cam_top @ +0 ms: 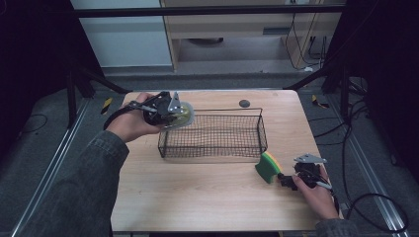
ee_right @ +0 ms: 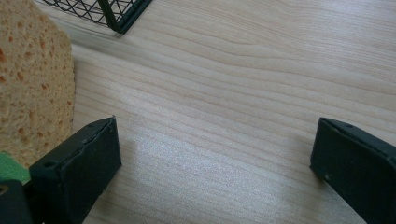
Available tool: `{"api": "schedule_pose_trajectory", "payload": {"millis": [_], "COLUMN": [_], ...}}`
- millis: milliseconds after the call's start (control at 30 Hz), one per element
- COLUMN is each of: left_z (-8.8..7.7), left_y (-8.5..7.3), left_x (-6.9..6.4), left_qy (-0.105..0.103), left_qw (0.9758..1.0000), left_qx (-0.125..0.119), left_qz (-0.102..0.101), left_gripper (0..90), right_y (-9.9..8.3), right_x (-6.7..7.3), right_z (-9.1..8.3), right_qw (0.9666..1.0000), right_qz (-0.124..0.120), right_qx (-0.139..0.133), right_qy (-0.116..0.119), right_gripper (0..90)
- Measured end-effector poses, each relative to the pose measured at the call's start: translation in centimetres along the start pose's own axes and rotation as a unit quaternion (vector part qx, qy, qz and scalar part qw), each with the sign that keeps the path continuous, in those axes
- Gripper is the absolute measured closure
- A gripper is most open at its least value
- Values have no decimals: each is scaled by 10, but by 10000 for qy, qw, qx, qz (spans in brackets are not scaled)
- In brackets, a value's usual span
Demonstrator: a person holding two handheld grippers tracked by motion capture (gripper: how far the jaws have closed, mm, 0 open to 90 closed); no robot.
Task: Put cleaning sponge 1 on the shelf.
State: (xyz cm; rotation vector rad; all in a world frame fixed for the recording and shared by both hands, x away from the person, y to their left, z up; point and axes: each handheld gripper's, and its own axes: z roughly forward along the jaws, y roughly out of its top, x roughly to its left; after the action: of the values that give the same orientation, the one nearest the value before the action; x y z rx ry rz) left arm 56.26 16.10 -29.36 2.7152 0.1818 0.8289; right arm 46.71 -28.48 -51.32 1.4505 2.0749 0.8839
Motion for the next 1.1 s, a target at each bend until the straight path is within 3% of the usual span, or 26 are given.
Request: {"api": "schedule_pose_trajectory", "payload": {"millis": [300, 667, 967, 1100], "left_z": [4, 25, 36, 39], "left_y": [10, 14, 9, 9], "left_x": [3, 3, 7, 5], "left_qy": [104, 126, 87, 71], "left_qw": [9998, 9991, 9994, 9993], "left_qx": [80, 218, 278, 284], "left_qz": [165, 342, 205, 237], "left_gripper": [710, 710, 710, 710], "right_y": [0, 0, 0, 0], "right_x": [0, 0, 0, 0], "right_z": [0, 0, 1, 0], "right_qw": [10000, 10000, 10000, 10000], "right_qz": [-9, -13, -14, -16], "right_qx": [-4, 1, 1, 2], "right_qy": [17, 25, 21, 24], "right_gripper": [16, 13, 13, 13]}}
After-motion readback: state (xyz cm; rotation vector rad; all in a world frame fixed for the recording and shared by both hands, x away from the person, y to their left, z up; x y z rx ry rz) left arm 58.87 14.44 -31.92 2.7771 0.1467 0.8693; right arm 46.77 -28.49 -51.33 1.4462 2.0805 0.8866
